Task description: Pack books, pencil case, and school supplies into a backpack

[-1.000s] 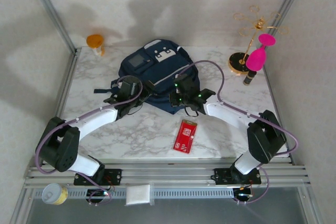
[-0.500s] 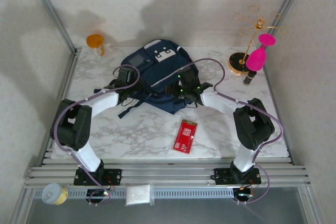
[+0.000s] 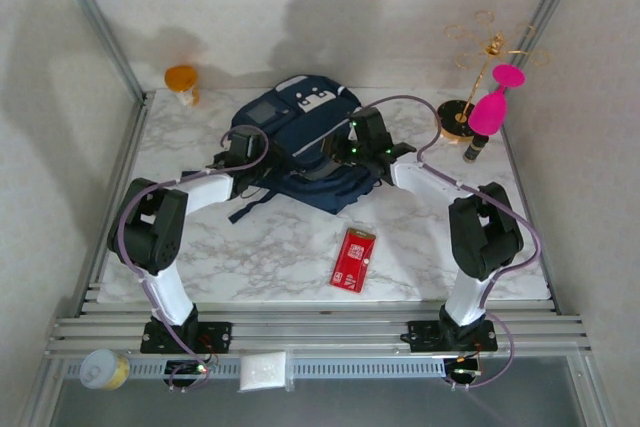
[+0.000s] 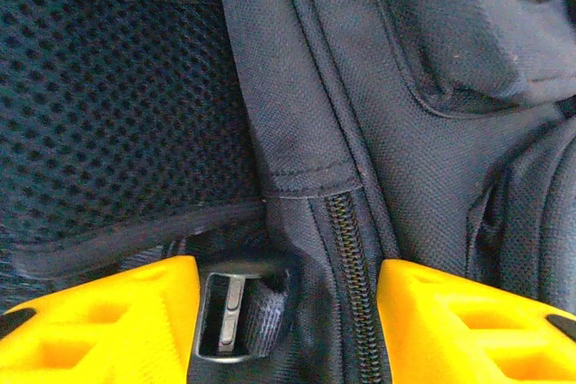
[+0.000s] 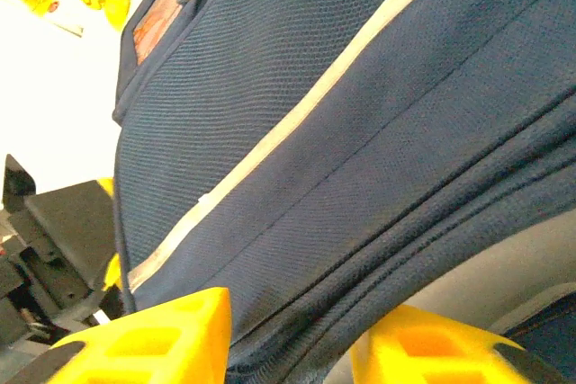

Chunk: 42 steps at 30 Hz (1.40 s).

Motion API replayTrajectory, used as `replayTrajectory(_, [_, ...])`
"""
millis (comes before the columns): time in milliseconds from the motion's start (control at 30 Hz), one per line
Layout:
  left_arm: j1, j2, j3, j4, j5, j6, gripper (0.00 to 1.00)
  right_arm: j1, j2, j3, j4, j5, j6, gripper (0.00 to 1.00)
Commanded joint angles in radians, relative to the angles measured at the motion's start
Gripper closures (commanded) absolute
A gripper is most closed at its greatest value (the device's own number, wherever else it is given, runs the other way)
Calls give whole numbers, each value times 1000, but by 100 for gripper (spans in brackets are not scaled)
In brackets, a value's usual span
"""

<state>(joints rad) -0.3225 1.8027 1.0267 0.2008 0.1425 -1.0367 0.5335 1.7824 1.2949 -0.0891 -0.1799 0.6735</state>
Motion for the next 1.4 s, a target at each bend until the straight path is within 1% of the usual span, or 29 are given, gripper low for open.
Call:
replayTrajectory(0, [-49,-14,13,165,24,-148,47,-38,6,42,89,-96,66,72])
replayTrajectory(100, [-98,-29,21,190,8,-190,51,-86,16,83,40,-95,115,70])
replayTrajectory(200, [-144,21,81,232,71,-212,58,-110,40,153,-48,-39,65,66])
replayTrajectory(233, [-150,44,115,219,95,-212,62,-108,43,183,-102,-9,31,62])
replayTrajectory(300, [-159,70,153,209,113,-211,64,-103,32,197,-200,51,-6,48])
replayTrajectory(333, [-166,72,157,210,114,-210,63,-105,19,191,-259,79,-17,44])
replayTrajectory(400, [-174,77,170,192,108,-190,62,-102,-18,172,-357,175,-34,40])
replayTrajectory(433, [-174,79,177,166,103,-185,62,-91,-46,148,-391,214,-40,39])
replayTrajectory(533, [-170,82,172,191,115,-187,62,5,-97,87,-449,321,-18,37])
replayTrajectory(567, [-168,84,181,180,119,-185,62,39,-91,94,-496,367,10,38])
replayTrajectory(633, [-168,87,188,171,123,-172,60,106,-91,87,-522,430,49,38])
replayTrajectory(667, [-168,89,190,169,123,-174,60,140,-87,88,-525,454,49,38])
replayTrajectory(700, [-167,94,189,173,129,-176,60,156,-68,113,-573,504,61,36])
replayTrajectory(733, [-165,99,190,179,136,-174,59,184,-48,146,-625,542,108,34])
replayTrajectory(767, [-164,102,191,179,138,-172,59,188,-45,146,-601,513,113,34])
replayTrajectory(800, [-164,104,189,182,139,-173,59,202,-44,124,-533,456,100,35])
replayTrajectory(833, [-162,104,187,186,138,-176,59,223,-32,116,-488,437,111,37])
replayTrajectory(900, [-161,104,182,198,142,-181,59,240,17,153,-485,454,154,40])
replayTrajectory(933, [-159,102,179,201,142,-183,59,241,36,165,-473,477,183,43])
replayTrajectory(1000, [-158,101,177,200,139,-183,58,240,45,141,-399,494,229,49])
replayTrajectory(1133, [-144,107,155,222,146,-196,58,246,66,122,-293,504,315,55])
replayTrajectory(1267, [-139,118,154,236,161,-207,58,246,111,153,-276,544,348,59])
replayTrajectory(1367, [-136,116,153,230,150,-203,57,242,148,184,-311,577,390,62])
